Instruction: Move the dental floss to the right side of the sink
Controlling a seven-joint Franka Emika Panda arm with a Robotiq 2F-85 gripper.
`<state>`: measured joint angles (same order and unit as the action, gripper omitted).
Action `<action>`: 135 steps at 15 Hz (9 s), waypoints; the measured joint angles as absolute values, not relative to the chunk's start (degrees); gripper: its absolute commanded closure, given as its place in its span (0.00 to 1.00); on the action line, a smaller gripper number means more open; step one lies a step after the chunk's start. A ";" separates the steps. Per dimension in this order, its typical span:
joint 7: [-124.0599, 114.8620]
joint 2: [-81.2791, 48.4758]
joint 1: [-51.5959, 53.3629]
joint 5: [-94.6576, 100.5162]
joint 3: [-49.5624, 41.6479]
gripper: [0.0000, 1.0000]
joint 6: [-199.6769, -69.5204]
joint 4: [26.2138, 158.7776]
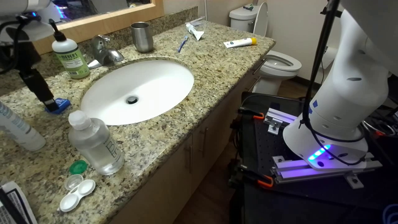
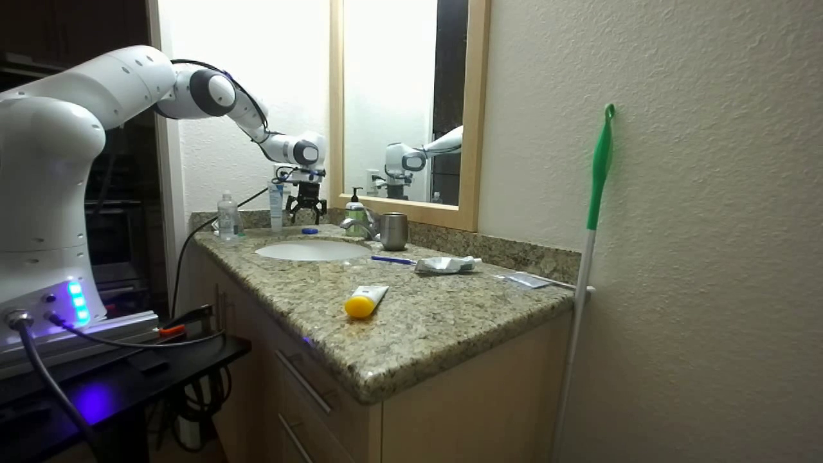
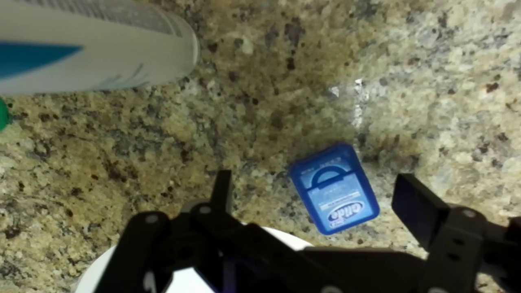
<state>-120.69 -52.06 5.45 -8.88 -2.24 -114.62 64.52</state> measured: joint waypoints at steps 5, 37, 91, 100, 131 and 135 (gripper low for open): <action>-122.42 -52.08 4.34 -10.55 -2.23 0.00 -114.26 62.44; -126.90 -55.69 4.90 -6.86 -3.90 0.74 -114.35 61.01; -110.86 -35.39 -31.82 -7.91 -17.92 0.80 -89.53 60.99; -106.84 -29.27 -30.87 -7.80 -18.08 0.80 -101.38 73.37; -81.11 -28.57 -32.49 -11.74 -22.09 0.80 -129.89 108.30; -79.35 -24.95 -26.23 -12.81 -21.63 0.80 -141.09 117.70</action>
<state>-79.35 -24.95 -26.23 -12.81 -21.63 -141.09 117.70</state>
